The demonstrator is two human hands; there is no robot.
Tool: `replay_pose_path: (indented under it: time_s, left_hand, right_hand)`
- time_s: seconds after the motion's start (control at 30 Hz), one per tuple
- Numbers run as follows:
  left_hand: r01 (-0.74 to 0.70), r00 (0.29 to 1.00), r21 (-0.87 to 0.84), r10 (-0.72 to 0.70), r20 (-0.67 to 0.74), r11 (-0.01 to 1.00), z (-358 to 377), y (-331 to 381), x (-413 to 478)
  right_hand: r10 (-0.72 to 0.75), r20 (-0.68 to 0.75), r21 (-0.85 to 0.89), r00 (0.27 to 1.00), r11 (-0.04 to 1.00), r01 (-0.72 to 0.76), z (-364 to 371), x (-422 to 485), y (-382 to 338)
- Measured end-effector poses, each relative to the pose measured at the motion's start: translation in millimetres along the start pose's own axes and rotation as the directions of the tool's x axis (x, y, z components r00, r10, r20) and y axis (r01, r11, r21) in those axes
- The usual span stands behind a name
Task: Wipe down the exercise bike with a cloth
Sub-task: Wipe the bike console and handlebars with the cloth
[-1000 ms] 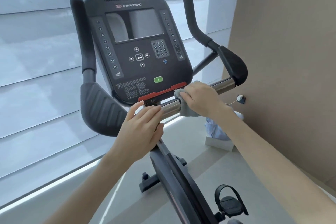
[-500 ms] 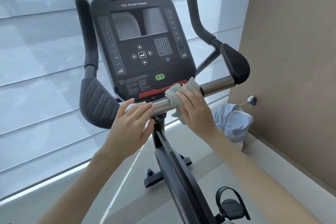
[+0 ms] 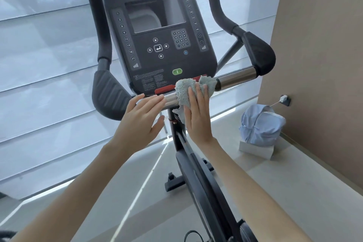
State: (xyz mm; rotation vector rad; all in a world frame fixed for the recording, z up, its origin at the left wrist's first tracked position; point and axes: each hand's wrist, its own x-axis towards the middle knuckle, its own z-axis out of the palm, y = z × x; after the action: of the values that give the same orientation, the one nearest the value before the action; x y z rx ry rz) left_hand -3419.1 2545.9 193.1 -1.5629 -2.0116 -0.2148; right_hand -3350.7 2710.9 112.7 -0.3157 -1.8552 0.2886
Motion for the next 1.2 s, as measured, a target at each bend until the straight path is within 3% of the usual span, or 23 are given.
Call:
replay_pose_path:
  time_s: [0.1,0.37,0.57,0.73,0.97,1.2]
  left_hand:
    - [0.001,1.000,0.009,-0.001,0.001,1.000,-1,1,-2]
    - [-0.004,1.000,0.011,0.004,-0.025,1.000,-5,-9,-14]
    - [0.000,0.998,-0.020,-0.002,-0.067,1.000,-2,-10,-13]
    - [0.000,0.997,-0.024,-0.002,-0.082,1.000,0,-14,-9]
    - [-0.005,0.992,-0.027,0.001,-0.122,1.000,-3,-23,-16]
    - [0.054,0.976,-0.045,-0.062,-0.207,0.998,-8,-36,-35]
  right_hand:
    - [-0.093,0.033,-0.094,0.995,0.991,0.096,-6,1,18]
    - [-0.087,0.000,-0.202,0.996,0.976,0.085,-19,30,21]
    - [-0.172,0.211,-0.252,0.962,0.942,0.223,-26,71,5]
    - [-0.004,0.559,-0.388,0.829,0.882,0.266,-30,103,17]
    - [0.162,0.617,-0.439,0.770,0.883,0.165,-23,112,11]
    - [0.067,0.663,-0.355,0.745,0.905,0.235,-13,105,-15]
